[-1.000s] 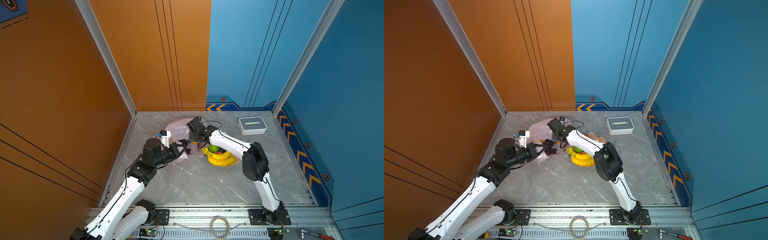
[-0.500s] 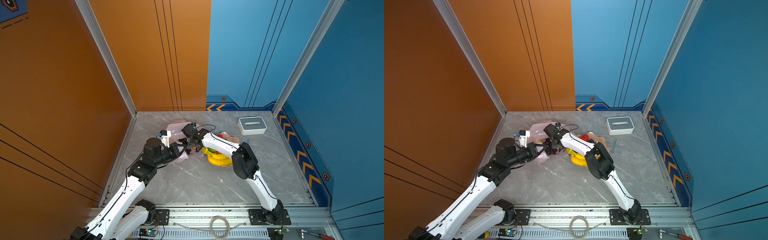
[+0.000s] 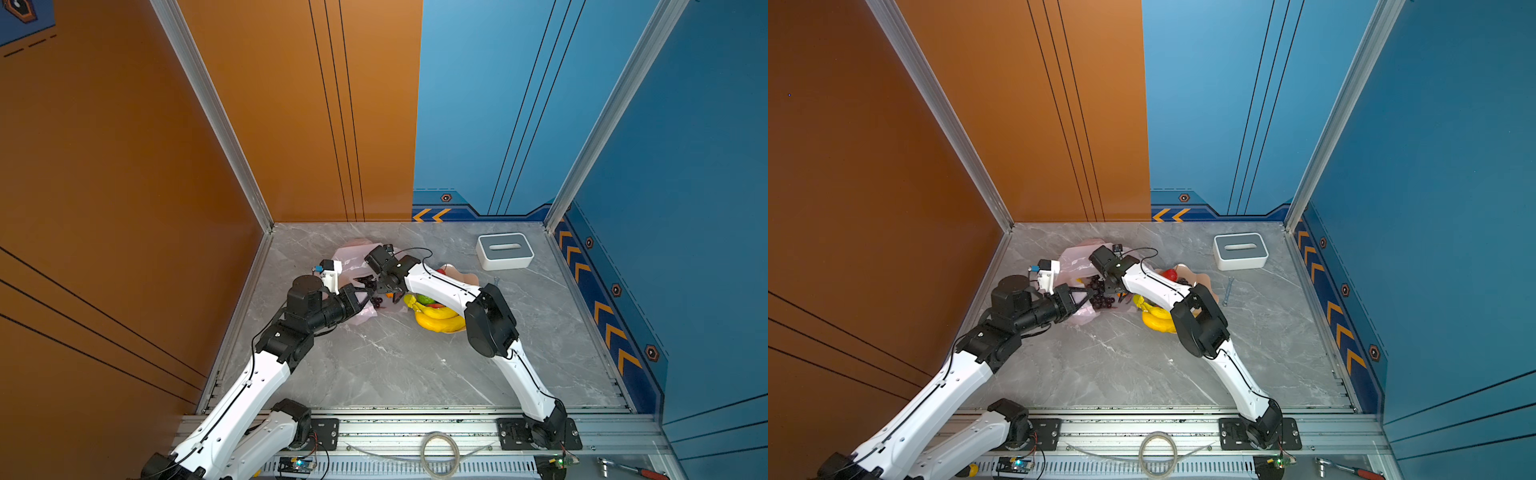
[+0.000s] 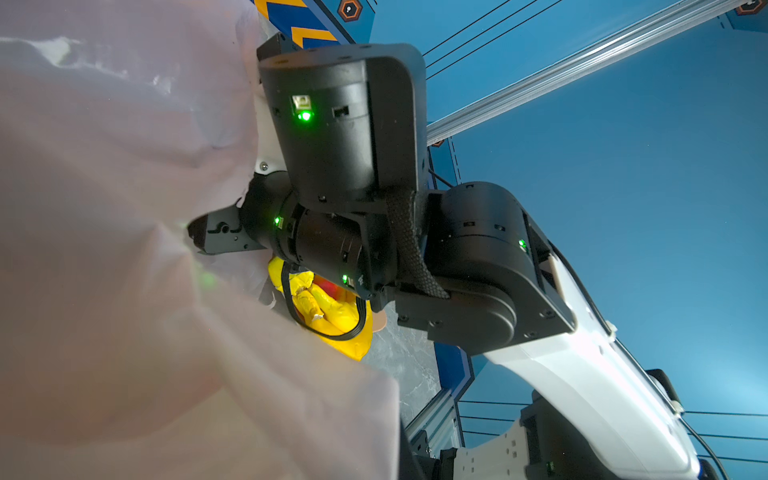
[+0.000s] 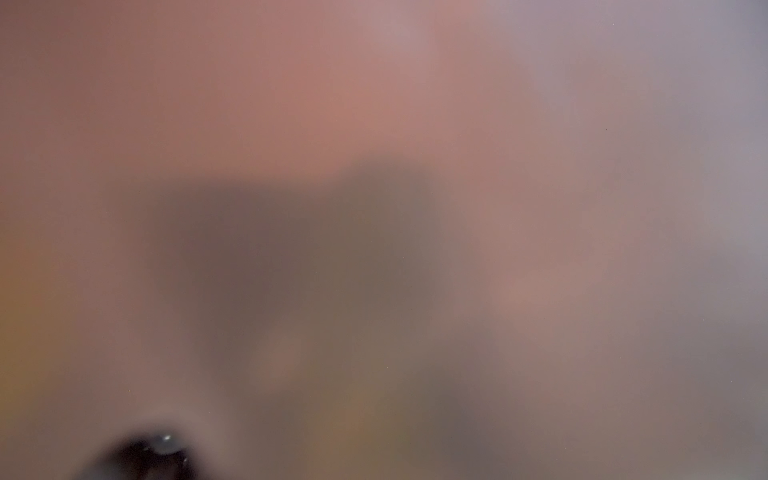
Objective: Place the fruits into the plastic bag
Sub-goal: 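Insert the papaya into the pink bag with the right gripper, then open the right gripper to release the papaya inside the bag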
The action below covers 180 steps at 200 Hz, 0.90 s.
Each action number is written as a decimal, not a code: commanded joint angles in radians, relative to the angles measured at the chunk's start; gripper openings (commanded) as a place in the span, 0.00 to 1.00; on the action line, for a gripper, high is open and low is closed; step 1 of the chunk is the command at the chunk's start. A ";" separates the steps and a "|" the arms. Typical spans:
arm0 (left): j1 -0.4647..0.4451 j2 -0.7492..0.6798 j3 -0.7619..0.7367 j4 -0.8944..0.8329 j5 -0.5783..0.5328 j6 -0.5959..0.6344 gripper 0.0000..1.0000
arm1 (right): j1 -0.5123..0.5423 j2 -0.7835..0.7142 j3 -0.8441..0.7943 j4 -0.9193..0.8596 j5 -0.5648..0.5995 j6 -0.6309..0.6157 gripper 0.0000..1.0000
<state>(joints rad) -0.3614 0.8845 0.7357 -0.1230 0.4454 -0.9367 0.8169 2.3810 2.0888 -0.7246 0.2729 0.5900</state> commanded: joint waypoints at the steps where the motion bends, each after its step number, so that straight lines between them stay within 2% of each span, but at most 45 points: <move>1: -0.002 -0.017 -0.002 0.011 -0.015 -0.004 0.00 | -0.005 0.017 0.027 -0.035 -0.014 -0.016 0.50; 73: 0.006 -0.034 -0.002 0.000 -0.017 -0.004 0.00 | -0.005 -0.004 0.027 -0.038 -0.030 -0.018 0.58; 124: 0.012 -0.033 -0.002 0.000 -0.016 -0.004 0.00 | 0.015 -0.117 0.025 -0.044 -0.070 -0.041 0.73; 148: 0.012 -0.030 -0.005 0.006 -0.016 -0.004 0.00 | 0.011 -0.173 0.024 -0.066 -0.170 -0.042 0.80; 180: 0.013 -0.027 -0.007 0.018 -0.017 -0.008 0.00 | -0.009 -0.220 0.020 -0.082 -0.389 -0.026 0.80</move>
<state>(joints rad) -0.3546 0.8639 0.7353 -0.1230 0.4419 -0.9398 0.8207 2.2280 2.0895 -0.7601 0.0711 0.5568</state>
